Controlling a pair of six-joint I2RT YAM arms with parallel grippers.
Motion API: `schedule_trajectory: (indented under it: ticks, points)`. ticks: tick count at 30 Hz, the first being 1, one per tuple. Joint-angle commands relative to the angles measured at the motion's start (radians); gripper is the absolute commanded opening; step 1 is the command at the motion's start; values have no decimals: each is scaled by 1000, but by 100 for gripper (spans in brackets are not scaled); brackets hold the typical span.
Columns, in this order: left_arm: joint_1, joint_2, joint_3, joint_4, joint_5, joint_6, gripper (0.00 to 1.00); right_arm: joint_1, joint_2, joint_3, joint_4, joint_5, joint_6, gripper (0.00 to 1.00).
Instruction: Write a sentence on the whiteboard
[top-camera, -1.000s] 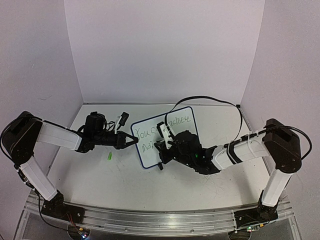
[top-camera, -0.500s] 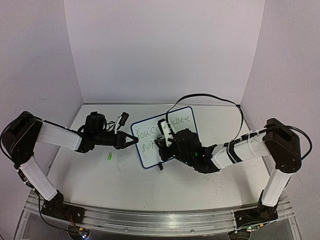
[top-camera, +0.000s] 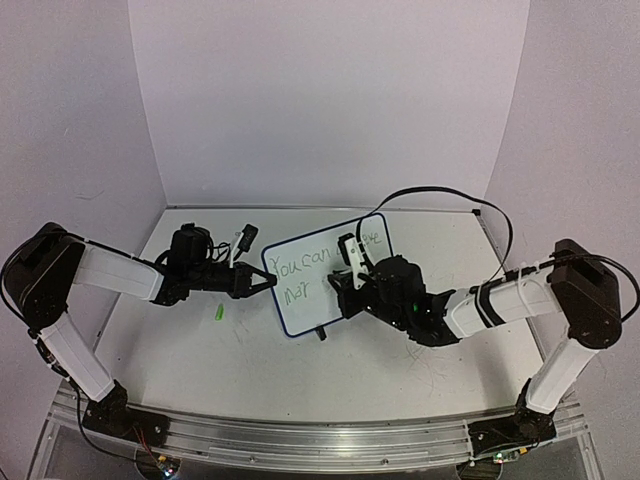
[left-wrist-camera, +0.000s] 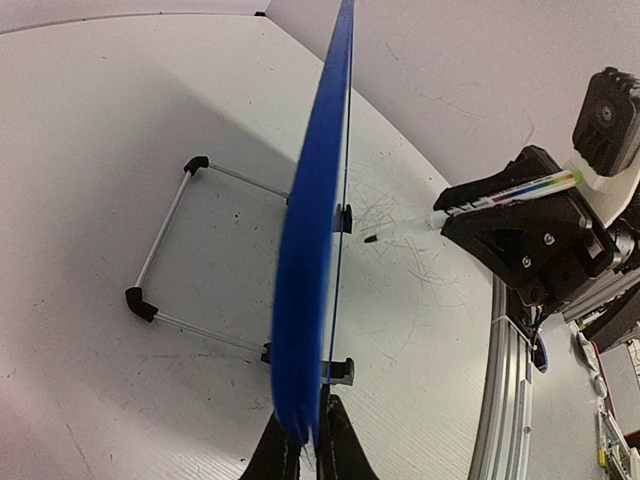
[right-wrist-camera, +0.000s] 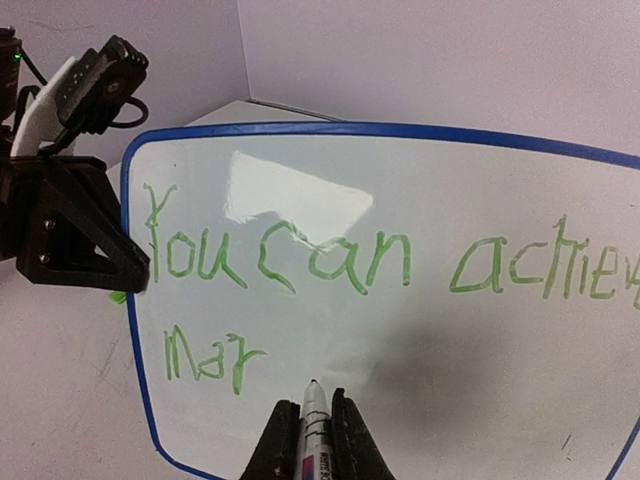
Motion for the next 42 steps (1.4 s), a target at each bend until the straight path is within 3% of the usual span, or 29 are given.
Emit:
schedule_trajectory:
  ticks: [1, 8, 42]
  points:
    - [1, 16, 23, -78, -74, 64, 0, 2, 28, 34, 48, -114, -11, 0]
    - [0, 9, 18, -79, -78, 64, 0, 3, 97, 96, 30, -151, -13, 0]
    - [0, 10, 16, -81, -77, 66, 0, 2, 75, 65, 33, 101, 50, 0]
